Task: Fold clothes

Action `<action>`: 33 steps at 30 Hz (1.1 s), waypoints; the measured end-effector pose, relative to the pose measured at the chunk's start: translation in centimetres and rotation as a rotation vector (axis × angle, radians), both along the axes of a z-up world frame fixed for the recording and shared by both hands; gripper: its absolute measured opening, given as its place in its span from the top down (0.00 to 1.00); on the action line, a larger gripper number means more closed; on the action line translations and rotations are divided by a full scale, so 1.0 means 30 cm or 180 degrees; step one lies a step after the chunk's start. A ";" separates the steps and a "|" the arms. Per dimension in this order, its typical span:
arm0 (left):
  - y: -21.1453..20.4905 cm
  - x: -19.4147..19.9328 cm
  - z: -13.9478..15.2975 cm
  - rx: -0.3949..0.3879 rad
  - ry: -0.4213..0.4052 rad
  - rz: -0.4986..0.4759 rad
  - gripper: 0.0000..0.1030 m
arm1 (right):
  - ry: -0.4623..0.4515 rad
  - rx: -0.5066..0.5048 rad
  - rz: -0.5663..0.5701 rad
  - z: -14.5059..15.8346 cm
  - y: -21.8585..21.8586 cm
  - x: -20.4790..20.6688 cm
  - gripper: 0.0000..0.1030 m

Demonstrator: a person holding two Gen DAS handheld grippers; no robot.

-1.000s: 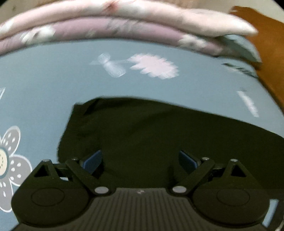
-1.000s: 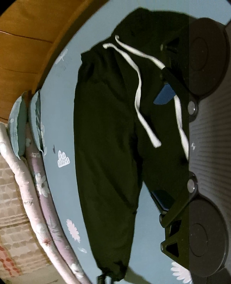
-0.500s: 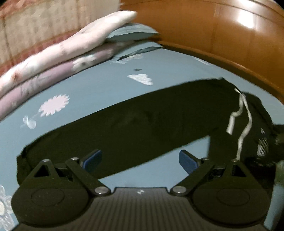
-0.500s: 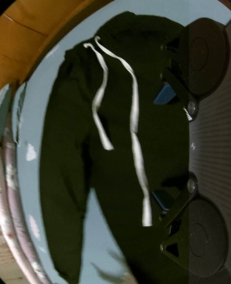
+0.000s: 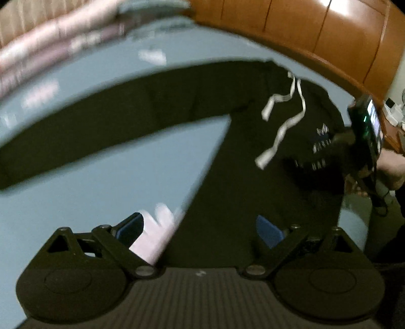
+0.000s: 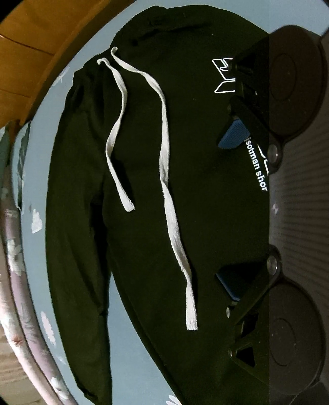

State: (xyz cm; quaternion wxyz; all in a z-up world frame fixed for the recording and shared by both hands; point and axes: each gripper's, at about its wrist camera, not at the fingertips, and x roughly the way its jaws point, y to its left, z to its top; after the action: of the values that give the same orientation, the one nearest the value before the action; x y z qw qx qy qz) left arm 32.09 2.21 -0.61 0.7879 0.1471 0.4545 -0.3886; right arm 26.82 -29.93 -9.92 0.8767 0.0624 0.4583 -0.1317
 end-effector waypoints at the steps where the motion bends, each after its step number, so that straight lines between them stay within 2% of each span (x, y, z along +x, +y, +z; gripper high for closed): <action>1: -0.008 -0.011 -0.032 -0.0015 0.0139 0.0005 0.07 | -0.0025 -0.0008 -0.0004 -0.001 0.001 -0.004 0.00; 5: -0.041 -0.037 -0.111 -0.0178 0.0489 0.0015 0.07 | -0.0064 -0.0033 -0.0039 -0.004 0.006 -0.010 0.00; 7: -0.052 -0.030 -0.158 -0.0185 0.0609 0.0044 0.07 | -0.0068 -0.0030 -0.0049 -0.003 0.004 -0.010 0.00; 9: -0.056 -0.015 -0.198 -0.0100 0.0635 0.0145 0.08 | -0.0070 -0.0030 -0.0055 -0.004 0.006 -0.007 0.00; 13: -0.028 0.024 -0.195 -0.0224 0.0552 0.0332 0.07 | -0.0078 -0.0023 -0.0064 -0.006 0.008 -0.010 0.00; 17: 0.005 0.069 -0.192 -0.0350 0.0619 0.0584 0.08 | -0.0090 -0.0030 -0.0061 -0.006 0.011 -0.016 0.00; 25: -0.045 0.067 -0.189 -0.0515 0.0698 0.0521 0.07 | -0.0125 -0.0057 -0.0129 -0.010 0.018 -0.026 0.00; 33: -0.059 0.082 -0.217 -0.0499 0.0827 0.0506 0.07 | -0.0057 -0.0047 -0.0185 -0.006 0.016 -0.019 0.00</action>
State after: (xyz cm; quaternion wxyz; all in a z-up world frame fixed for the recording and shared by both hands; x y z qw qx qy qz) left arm 34.55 0.43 -7.12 0.7598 -0.0027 0.5311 -0.3750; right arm 26.26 -29.45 -10.08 0.8770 0.0703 0.4475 -0.1599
